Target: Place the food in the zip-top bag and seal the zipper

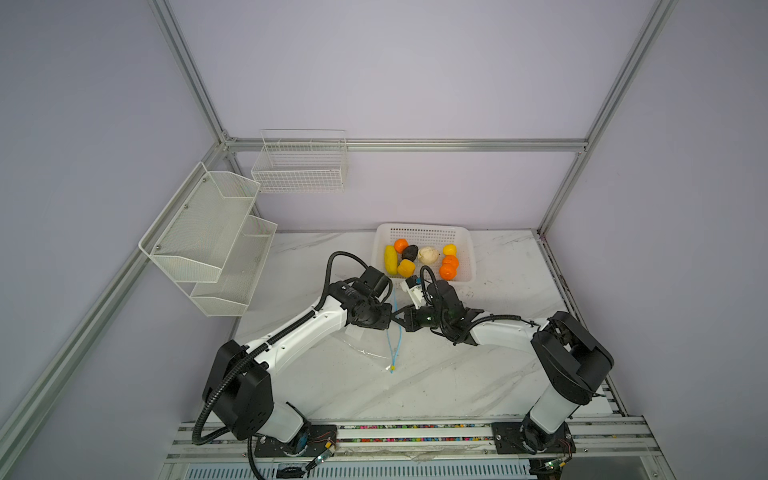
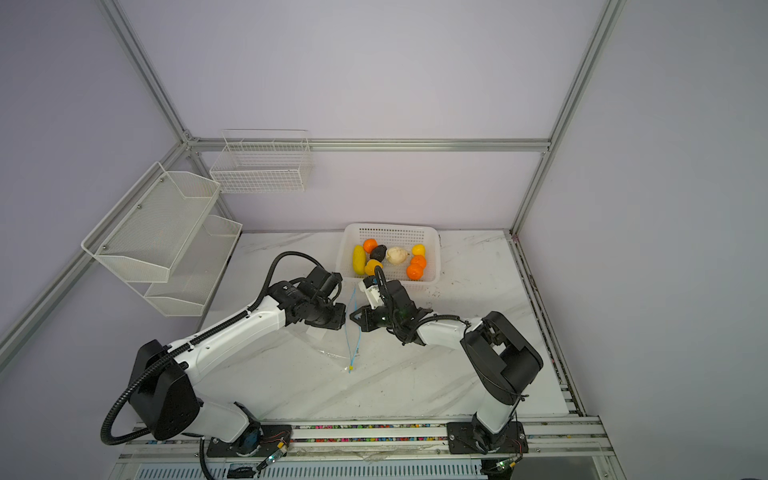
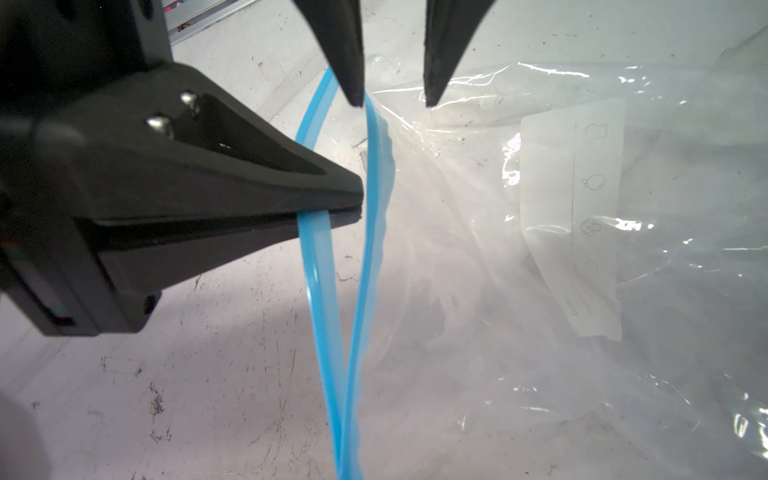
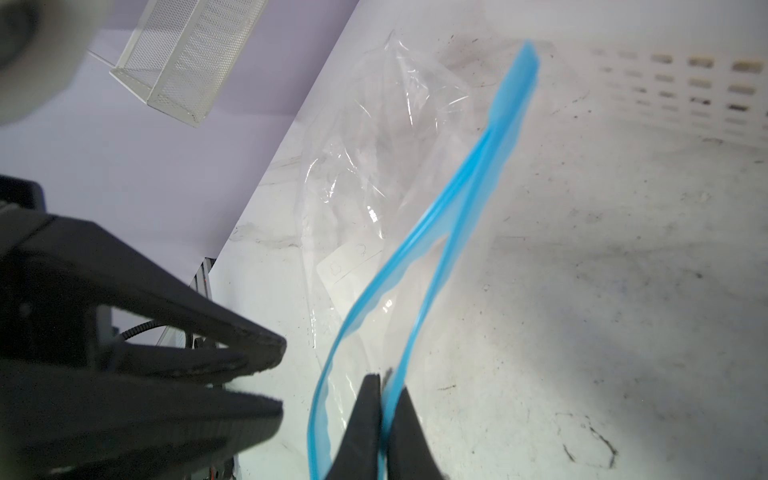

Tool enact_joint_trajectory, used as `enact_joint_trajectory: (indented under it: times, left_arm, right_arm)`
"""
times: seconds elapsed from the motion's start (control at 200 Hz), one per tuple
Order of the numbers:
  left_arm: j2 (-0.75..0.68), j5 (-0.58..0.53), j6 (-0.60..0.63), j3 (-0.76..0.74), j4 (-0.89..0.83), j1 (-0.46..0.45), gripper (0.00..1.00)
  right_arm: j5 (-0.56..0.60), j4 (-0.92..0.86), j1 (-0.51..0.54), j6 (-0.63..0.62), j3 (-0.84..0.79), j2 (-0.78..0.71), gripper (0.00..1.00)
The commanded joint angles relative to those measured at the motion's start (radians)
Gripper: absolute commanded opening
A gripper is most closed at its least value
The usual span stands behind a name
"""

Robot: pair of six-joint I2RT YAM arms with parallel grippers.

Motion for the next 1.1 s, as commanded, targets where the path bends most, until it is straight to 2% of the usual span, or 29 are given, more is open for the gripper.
enact_joint_trajectory:
  times: [0.0, 0.155, 0.65, 1.095]
  left_arm:
    - [-0.02, 0.038, -0.004, -0.044, 0.053, -0.001, 0.35]
    - [-0.059, 0.031, 0.006, -0.072, 0.076, -0.003, 0.41]
    - [0.049, -0.043, 0.004, -0.072, 0.086, -0.014, 0.4]
    - [-0.018, -0.12, 0.012, -0.043, -0.025, -0.017, 0.01]
  right_arm:
    - [-0.011, 0.0, 0.0, -0.006, 0.018, -0.004, 0.09]
    - [-0.009, 0.002, 0.0, -0.006, 0.019, -0.016, 0.09]
    - [-0.014, -0.001, 0.0, 0.0, 0.033, -0.018, 0.09]
    - [0.02, -0.083, 0.0, -0.017, 0.09, 0.021, 0.09]
